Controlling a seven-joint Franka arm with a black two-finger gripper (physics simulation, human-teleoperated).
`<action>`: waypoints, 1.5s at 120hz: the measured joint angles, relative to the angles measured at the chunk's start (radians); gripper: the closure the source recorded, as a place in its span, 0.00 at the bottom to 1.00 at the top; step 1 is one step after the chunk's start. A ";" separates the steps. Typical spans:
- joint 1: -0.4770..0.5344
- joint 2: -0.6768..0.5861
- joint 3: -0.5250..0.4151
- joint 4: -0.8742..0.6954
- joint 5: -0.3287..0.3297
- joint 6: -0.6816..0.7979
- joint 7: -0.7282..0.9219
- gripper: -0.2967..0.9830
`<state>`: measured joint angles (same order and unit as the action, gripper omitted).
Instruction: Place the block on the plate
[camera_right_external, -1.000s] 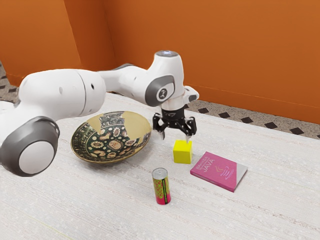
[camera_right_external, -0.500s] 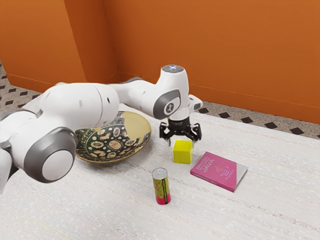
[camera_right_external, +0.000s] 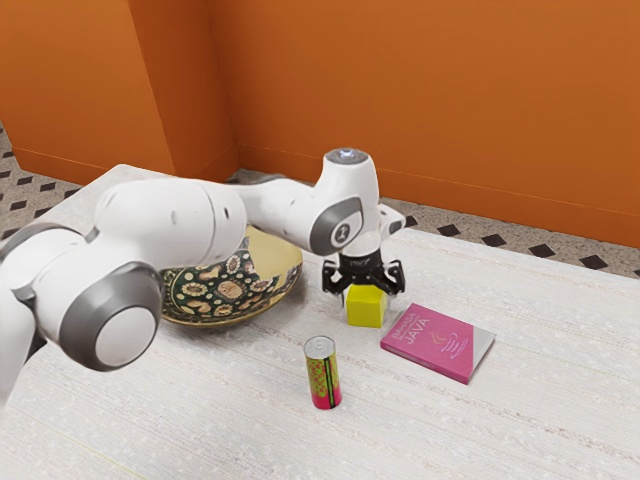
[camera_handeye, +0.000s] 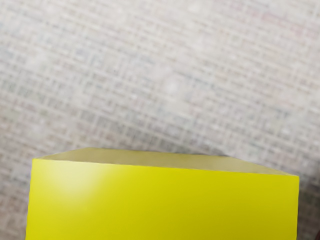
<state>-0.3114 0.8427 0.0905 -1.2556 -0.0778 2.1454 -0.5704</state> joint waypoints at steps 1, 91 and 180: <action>0.000 0.001 0.000 0.000 0.000 0.001 0.000 0.23; 0.000 -0.076 0.007 -0.035 0.006 0.010 -0.009 0.45; 0.508 -0.354 -0.148 -0.342 0.119 -0.075 0.076 0.43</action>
<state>0.1968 0.4888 -0.0574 -1.5978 0.0414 2.0700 -0.4948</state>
